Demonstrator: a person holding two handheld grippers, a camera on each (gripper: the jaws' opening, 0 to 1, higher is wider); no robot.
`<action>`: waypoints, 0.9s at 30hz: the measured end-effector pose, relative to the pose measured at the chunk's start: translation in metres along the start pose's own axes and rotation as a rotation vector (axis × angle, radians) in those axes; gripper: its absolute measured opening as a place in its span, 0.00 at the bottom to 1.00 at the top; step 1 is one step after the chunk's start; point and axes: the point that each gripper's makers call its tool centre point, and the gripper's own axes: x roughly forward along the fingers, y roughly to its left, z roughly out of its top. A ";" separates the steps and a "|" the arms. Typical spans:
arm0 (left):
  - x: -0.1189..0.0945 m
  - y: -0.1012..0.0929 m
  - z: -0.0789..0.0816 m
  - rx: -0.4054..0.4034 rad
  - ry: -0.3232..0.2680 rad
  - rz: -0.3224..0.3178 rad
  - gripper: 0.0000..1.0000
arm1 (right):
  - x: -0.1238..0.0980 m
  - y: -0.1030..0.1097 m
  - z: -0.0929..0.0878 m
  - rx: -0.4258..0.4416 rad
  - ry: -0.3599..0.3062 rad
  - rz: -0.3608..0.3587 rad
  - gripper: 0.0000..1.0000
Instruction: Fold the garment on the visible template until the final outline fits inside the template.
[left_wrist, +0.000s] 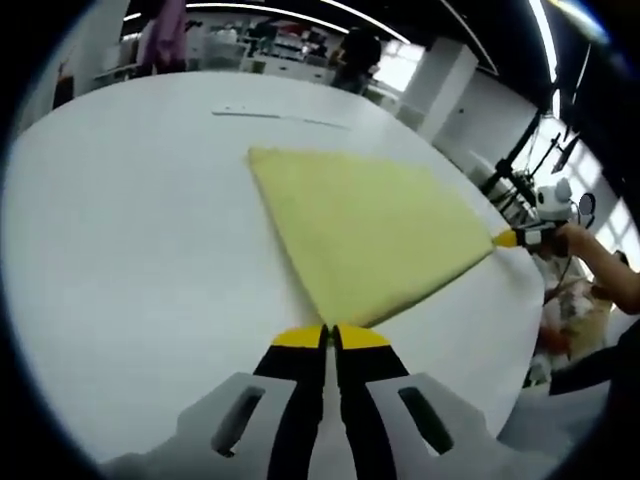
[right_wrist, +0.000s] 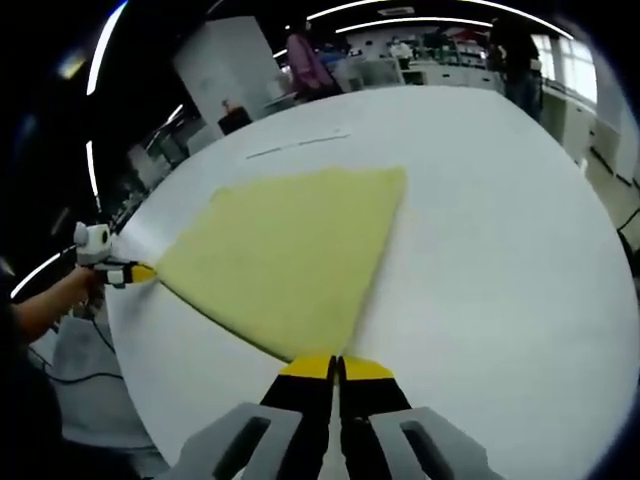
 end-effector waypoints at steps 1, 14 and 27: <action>-0.001 -0.001 -0.001 0.002 0.002 0.001 0.00 | -0.001 0.001 -0.001 -0.003 0.000 0.000 0.00; -0.012 -0.008 -0.011 0.035 -0.002 0.026 0.00 | -0.009 0.007 -0.017 0.009 0.000 0.006 0.00; -0.020 -0.012 -0.022 0.031 -0.002 0.023 0.00 | -0.015 0.010 -0.026 0.017 -0.003 0.005 0.00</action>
